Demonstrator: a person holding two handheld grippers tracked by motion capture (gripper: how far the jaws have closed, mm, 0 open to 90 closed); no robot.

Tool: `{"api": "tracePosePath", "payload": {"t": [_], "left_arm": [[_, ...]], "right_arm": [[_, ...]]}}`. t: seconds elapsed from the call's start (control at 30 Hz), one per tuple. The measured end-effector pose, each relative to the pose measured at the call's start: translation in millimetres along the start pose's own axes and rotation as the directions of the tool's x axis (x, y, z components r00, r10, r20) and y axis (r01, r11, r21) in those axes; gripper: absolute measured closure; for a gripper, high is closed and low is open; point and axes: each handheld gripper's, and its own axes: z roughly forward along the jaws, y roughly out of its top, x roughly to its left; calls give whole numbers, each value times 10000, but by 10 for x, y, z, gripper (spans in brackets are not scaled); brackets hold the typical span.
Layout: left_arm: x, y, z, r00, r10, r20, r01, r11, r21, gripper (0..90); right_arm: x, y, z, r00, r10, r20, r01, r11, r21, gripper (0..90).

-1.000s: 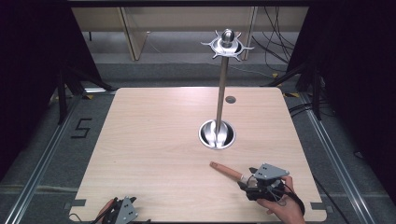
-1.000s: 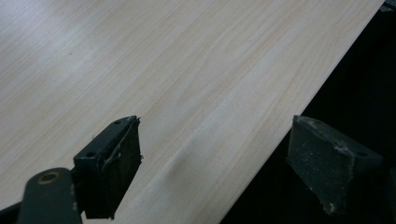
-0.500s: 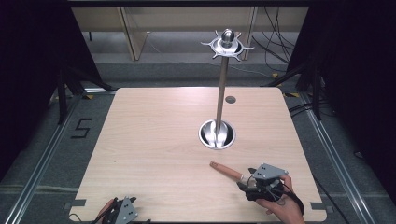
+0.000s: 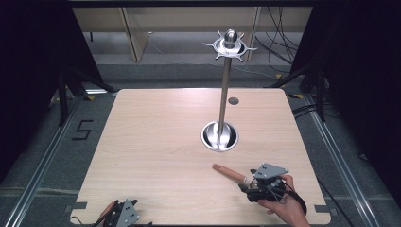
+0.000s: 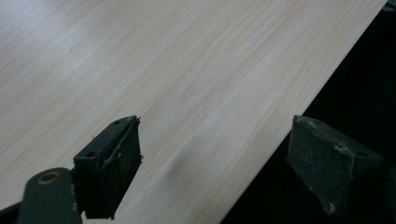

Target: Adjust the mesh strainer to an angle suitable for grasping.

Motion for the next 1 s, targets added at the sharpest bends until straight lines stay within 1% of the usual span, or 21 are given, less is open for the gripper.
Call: {"api": "tracePosePath", "payload": {"t": [0.03,0.1,0.13,0.17,0.23,0.27,0.43,0.47,0.5,0.53,0.6,0.67,0.73,0.77,0.8,0.83,0.87,0.9,0.93,0.97,1.0], "left_arm": [[5,5,-8,10000,42,8,-42,9999,136,166],[-3,1,-1,10000,-36,-15,36,10000,51,166],[-2,1,-1,10000,-18,-26,18,10000,74,166],[-2,1,-1,10000,-28,-24,28,10000,76,166],[1,2,-3,10000,3,-28,-2,10000,65,166],[1,2,-3,10000,-3,-16,3,10000,72,166],[-3,0,0,10000,-39,-23,39,10000,76,166],[-2,0,0,10000,-55,-16,56,10000,82,166],[-1,0,0,10000,-62,-30,63,9999,79,166],[-1,0,-1,10000,-52,-29,52,10000,81,166],[-3,-1,-2,10000,-59,-7,59,10000,74,166],[-1,0,-2,10000,-50,-20,50,10000,70,166],[0,0,-4,10000,-8,-31,8,10000,80,166],[1,-2,3,10000,13,-38,-13,10000,46,166],[1,-3,0,10000,1,9,-1,10000,34,166],[-5,-6,5,9999,-102,44,102,9999,3,166],[-4,-5,5,10000,-57,34,57,10000,27,166],[-5,-4,4,10000,-42,43,42,10000,-1,166],[-7,-4,4,10000,-70,53,70,10000,-9,166],[-5,-3,3,10000,-65,52,65,10000,-6,166],[-3,-4,3,10000,-74,32,74,10000,18,166]], "right_arm": [[-13,19,4,10000,-49,-64,49,10000,54,318],[-24,55,22,9998,-166,-86,167,9998,51,319],[-24,67,35,9999,-112,-48,112,9999,62,320],[-17,83,41,9999,18,-128,-16,9998,205,321],[-14,97,81,9999,-56,-88,58,9997,221,323],[-13,118,119,9996,-190,-190,195,9994,300,326],[-1,182,162,9995,-296,-126,302,9983,492,338],[4,230,200,9983,-539,-203,552,9961,686,356],[14,243,239,9976,-675,-143,683,9959,592,361],[11,268,249,9969,-736,-261,756,9935,847,365],[20,277,291,9969,-757,-194,770,9938,801,372],[10,320,316,9961,-815,-347,852,9887,1233,383],[1,351,352,9957,-849,-367,894,9854,1450,388],[4,359,374,9965,-805,-238,831,9858,1458,389],[-7,369,392,9958,-887,-209,909,9839,1540,396],[-34,378,398,9932,-1155,-145,1162,9779,1740,407],[-50,384,413,9919,-1244,-258,1270,9752,1813,409],[-53,392,424,9938,-1081,-244,1108,9747,1942,411],[-71,397,441,9936,-1124,-112,1123,9721,2057,414],[-59,401,455,9959,-882,-190,902,9730,2123,415],[-74,413,452,9961,-854,-239,886,9674,2373,422]]}}
